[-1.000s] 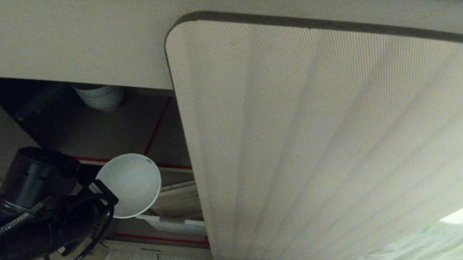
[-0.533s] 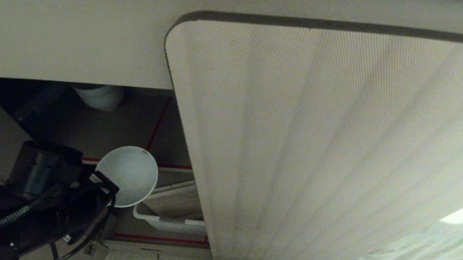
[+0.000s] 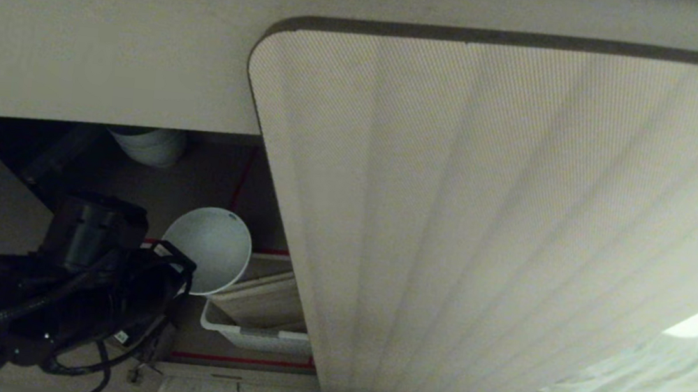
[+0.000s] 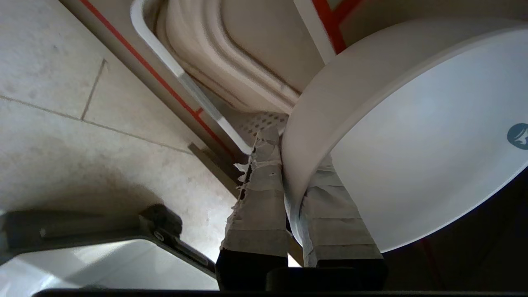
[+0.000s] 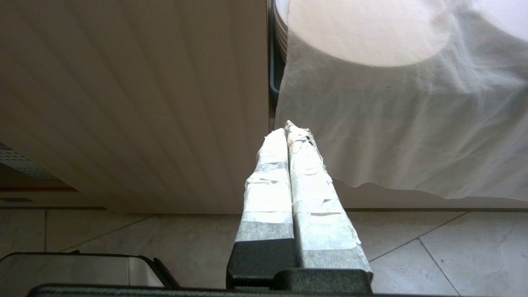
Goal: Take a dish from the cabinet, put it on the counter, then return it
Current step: Put it back into the cabinet
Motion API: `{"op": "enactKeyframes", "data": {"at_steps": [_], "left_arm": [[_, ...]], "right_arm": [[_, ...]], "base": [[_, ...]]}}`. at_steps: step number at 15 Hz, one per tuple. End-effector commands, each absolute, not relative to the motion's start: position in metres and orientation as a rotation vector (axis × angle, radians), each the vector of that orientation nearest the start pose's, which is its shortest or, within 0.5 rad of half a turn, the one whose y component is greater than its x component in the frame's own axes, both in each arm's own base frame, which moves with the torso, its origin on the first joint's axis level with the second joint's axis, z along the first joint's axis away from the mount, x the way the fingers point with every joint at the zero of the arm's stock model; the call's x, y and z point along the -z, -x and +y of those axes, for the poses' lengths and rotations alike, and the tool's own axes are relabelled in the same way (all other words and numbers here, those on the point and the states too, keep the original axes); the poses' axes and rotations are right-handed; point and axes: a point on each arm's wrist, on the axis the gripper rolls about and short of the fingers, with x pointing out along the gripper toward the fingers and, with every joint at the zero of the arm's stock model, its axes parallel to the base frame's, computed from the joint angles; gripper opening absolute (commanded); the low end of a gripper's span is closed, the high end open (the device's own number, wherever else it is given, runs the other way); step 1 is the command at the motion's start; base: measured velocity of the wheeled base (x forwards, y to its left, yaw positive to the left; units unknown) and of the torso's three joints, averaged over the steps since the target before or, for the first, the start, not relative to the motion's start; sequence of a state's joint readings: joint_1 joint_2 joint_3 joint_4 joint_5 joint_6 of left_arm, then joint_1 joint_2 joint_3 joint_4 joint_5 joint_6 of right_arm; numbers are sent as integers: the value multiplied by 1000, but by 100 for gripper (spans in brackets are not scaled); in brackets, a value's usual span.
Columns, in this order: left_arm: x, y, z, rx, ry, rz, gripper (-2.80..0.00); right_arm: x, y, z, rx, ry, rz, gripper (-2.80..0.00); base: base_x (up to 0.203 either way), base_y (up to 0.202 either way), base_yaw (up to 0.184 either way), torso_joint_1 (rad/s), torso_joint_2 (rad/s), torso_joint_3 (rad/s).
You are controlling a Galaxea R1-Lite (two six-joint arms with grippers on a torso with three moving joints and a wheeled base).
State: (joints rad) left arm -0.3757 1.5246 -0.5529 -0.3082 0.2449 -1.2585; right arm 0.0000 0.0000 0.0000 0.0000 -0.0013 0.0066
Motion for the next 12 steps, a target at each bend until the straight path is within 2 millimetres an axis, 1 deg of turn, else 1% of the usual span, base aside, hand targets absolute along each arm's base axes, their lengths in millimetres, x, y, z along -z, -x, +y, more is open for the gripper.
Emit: {"op": "enactKeyframes", "data": {"at_steps": [1, 3, 8, 12], "left_arm": [[-134, -219, -80, -293, 1012, 619, -280], [-135, -224, -80, -311, 1007, 645, -280], [-140, -243, -68, -357, 1037, 661, -280], [-141, -251, -63, -367, 1055, 662, -280]], "right_arm": [[-75, 23, 0, 0, -6, 0, -280], [-75, 23, 0, 2, -6, 0, -280], [-76, 23, 0, 2, -7, -1, -280], [-75, 23, 0, 2, -6, 0, -280]], "base": [[0, 0, 0, 0, 0, 0], [0, 0, 0, 0, 0, 0], [0, 0, 0, 0, 0, 0], [0, 0, 0, 0, 0, 0]]}}
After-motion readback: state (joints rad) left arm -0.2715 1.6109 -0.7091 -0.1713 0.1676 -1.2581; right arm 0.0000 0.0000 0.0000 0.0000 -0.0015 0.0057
